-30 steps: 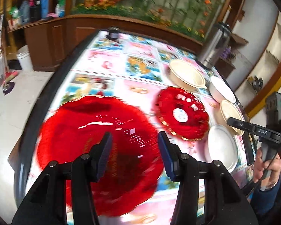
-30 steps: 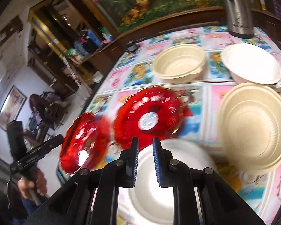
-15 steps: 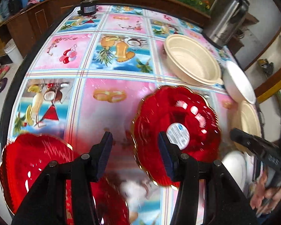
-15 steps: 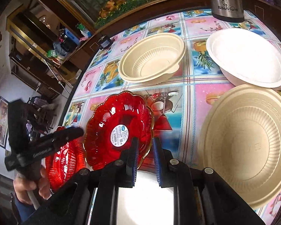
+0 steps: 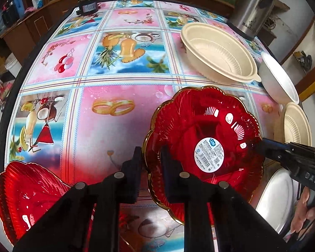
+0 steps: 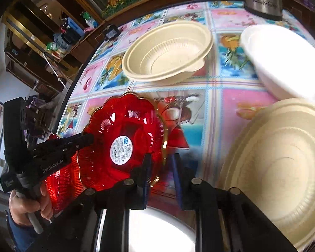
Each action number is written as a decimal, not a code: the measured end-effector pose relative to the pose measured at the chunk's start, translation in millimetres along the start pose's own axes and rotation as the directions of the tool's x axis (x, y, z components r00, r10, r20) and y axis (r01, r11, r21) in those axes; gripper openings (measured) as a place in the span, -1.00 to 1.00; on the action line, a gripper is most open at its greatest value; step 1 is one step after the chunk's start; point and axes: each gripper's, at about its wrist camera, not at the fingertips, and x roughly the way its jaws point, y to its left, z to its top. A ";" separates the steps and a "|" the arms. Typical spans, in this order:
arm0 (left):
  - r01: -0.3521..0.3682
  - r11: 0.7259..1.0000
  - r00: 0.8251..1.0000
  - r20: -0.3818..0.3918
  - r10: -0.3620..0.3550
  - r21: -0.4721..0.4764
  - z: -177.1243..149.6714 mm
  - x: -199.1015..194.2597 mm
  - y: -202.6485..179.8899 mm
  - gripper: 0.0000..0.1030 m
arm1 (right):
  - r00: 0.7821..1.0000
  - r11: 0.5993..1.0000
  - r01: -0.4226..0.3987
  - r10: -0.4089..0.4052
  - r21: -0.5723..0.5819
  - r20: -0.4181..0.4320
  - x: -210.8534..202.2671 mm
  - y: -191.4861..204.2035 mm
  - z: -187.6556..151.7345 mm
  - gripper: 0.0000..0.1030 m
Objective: Organize plates and bowls
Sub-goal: 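Grasp the rim of the small red stickered plate with the left gripper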
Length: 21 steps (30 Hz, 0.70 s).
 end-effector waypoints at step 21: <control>-0.015 1.000 0.993 0.118 0.015 0.000 2.7 -50.9 7.1 -0.71 | 0.992 0.999 -0.041 0.041 -0.003 0.122 -42.2 24.4 1.8 -0.80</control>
